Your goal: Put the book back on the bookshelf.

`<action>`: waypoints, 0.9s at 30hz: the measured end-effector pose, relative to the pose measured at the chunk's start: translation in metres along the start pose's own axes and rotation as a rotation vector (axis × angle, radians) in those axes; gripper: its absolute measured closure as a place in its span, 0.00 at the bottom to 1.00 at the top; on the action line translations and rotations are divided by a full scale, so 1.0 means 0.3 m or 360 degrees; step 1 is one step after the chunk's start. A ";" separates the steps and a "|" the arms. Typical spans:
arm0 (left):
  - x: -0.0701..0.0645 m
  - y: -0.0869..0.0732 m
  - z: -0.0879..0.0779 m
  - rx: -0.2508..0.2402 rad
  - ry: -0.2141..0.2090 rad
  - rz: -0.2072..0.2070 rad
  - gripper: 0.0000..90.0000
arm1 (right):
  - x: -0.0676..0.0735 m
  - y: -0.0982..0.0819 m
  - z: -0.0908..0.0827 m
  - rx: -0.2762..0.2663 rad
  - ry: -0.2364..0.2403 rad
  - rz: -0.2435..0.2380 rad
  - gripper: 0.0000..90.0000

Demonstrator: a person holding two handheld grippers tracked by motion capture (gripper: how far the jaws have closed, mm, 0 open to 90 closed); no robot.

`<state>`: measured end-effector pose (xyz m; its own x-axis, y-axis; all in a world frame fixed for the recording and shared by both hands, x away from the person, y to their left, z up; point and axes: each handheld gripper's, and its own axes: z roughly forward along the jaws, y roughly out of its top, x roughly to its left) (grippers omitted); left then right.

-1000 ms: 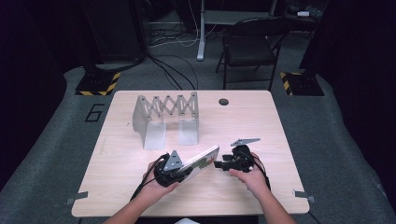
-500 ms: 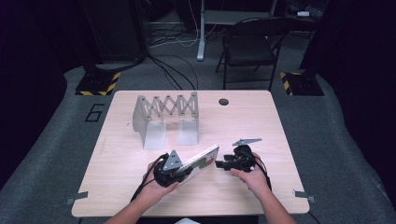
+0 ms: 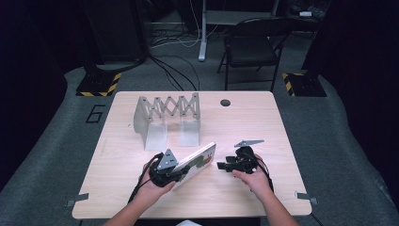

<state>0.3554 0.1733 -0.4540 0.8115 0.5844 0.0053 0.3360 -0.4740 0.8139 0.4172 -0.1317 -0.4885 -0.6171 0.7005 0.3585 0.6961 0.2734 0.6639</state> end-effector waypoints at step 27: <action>0.050 -0.015 -0.080 -0.0051 0.0114 -0.0047 0.84 | -0.016 -0.001 -0.019 -0.0034 -0.0011 0.0013 0.46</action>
<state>0.3545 0.2000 -0.4437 0.7646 0.6442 0.0216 0.3431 -0.4351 0.8324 0.4178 -0.1389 -0.4866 -0.6087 0.7072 0.3595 0.6930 0.2534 0.6749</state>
